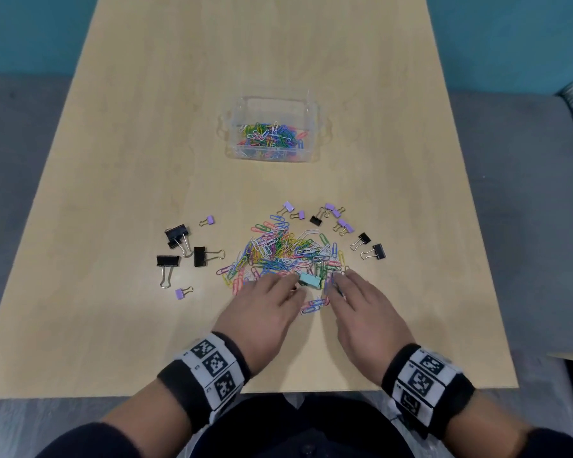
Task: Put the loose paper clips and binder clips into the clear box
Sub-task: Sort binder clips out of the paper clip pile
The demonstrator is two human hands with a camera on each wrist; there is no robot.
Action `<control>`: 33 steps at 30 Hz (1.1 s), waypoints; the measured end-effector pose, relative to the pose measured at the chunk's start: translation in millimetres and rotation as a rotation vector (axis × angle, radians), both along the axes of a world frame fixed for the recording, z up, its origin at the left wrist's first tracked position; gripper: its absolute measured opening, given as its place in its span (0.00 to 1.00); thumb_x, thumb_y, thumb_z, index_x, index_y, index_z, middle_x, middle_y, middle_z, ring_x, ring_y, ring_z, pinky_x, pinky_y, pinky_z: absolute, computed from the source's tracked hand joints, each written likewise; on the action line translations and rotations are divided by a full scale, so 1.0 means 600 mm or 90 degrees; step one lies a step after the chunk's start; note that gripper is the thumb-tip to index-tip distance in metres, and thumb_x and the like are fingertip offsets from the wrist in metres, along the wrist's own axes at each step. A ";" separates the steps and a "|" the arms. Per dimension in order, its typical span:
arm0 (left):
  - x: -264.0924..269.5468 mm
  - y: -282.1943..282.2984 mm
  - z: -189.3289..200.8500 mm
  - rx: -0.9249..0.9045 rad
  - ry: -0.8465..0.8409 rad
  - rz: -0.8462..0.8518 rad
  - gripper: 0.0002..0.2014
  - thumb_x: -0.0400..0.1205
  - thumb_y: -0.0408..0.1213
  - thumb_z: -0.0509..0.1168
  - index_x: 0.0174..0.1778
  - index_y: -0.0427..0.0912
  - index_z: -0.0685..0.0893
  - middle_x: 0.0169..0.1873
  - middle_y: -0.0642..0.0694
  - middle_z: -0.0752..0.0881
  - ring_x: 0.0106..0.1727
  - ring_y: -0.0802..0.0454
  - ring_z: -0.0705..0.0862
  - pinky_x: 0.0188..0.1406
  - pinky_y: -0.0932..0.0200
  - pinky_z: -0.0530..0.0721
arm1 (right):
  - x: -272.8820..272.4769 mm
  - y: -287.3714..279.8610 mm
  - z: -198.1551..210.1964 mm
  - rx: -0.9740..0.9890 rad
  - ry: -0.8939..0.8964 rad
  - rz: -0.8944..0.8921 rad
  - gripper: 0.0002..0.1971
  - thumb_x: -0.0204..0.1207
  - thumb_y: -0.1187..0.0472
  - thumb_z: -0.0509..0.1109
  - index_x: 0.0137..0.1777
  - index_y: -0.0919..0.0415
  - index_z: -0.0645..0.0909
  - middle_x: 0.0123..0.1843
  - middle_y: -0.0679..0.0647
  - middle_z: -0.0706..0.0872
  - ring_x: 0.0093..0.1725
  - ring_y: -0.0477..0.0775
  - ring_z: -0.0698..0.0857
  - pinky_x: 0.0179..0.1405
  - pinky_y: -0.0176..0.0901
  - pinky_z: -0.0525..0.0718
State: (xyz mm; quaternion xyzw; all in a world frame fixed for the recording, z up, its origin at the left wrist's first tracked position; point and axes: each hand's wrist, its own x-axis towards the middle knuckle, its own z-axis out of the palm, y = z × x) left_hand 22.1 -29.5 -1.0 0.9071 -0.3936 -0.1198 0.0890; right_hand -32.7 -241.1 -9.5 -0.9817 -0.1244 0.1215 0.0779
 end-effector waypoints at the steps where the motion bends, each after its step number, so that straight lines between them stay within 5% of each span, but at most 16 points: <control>1: -0.002 -0.006 0.000 0.016 -0.005 -0.036 0.23 0.73 0.37 0.55 0.64 0.42 0.79 0.66 0.41 0.79 0.59 0.38 0.78 0.52 0.45 0.82 | -0.010 0.003 -0.001 0.000 0.014 0.004 0.30 0.66 0.63 0.59 0.71 0.67 0.74 0.71 0.64 0.76 0.72 0.69 0.73 0.67 0.61 0.76; 7: 0.002 -0.026 0.005 0.032 -0.025 -0.026 0.17 0.70 0.37 0.66 0.56 0.44 0.80 0.54 0.43 0.81 0.51 0.40 0.78 0.47 0.48 0.77 | -0.023 0.014 0.004 0.052 0.012 0.002 0.28 0.66 0.60 0.61 0.70 0.63 0.75 0.70 0.60 0.78 0.72 0.65 0.73 0.67 0.56 0.77; 10: 0.016 -0.038 0.007 0.032 -0.025 0.017 0.25 0.67 0.36 0.72 0.61 0.43 0.79 0.52 0.42 0.81 0.46 0.40 0.78 0.41 0.48 0.79 | -0.019 0.013 0.007 0.054 -0.009 -0.013 0.25 0.66 0.61 0.61 0.66 0.62 0.76 0.66 0.59 0.79 0.69 0.65 0.75 0.63 0.56 0.79; 15: 0.028 -0.061 0.015 0.075 -0.035 -0.040 0.18 0.60 0.30 0.66 0.46 0.43 0.82 0.42 0.42 0.79 0.38 0.40 0.77 0.34 0.49 0.76 | -0.021 0.006 0.005 0.020 -0.012 0.028 0.26 0.67 0.60 0.58 0.67 0.63 0.77 0.69 0.60 0.79 0.71 0.65 0.75 0.65 0.56 0.79; 23: 0.027 -0.072 -0.001 0.054 -0.001 -0.004 0.14 0.61 0.32 0.73 0.38 0.43 0.77 0.42 0.41 0.78 0.36 0.40 0.75 0.30 0.50 0.74 | -0.026 -0.014 -0.001 0.008 0.003 -0.077 0.29 0.66 0.63 0.67 0.70 0.63 0.74 0.71 0.64 0.76 0.74 0.69 0.70 0.67 0.61 0.76; 29: 0.018 -0.069 0.003 -0.058 0.031 0.029 0.06 0.70 0.36 0.58 0.40 0.41 0.75 0.46 0.40 0.78 0.40 0.39 0.74 0.35 0.46 0.79 | -0.029 0.004 0.003 0.045 -0.036 -0.056 0.28 0.65 0.62 0.67 0.68 0.64 0.76 0.69 0.62 0.77 0.72 0.67 0.72 0.67 0.59 0.76; 33: 0.011 -0.005 0.018 -0.146 0.011 0.131 0.09 0.68 0.30 0.60 0.42 0.36 0.81 0.51 0.36 0.80 0.45 0.37 0.78 0.44 0.46 0.80 | -0.035 0.017 0.005 0.045 -0.037 0.003 0.28 0.66 0.61 0.64 0.69 0.61 0.75 0.69 0.60 0.76 0.72 0.66 0.72 0.69 0.60 0.74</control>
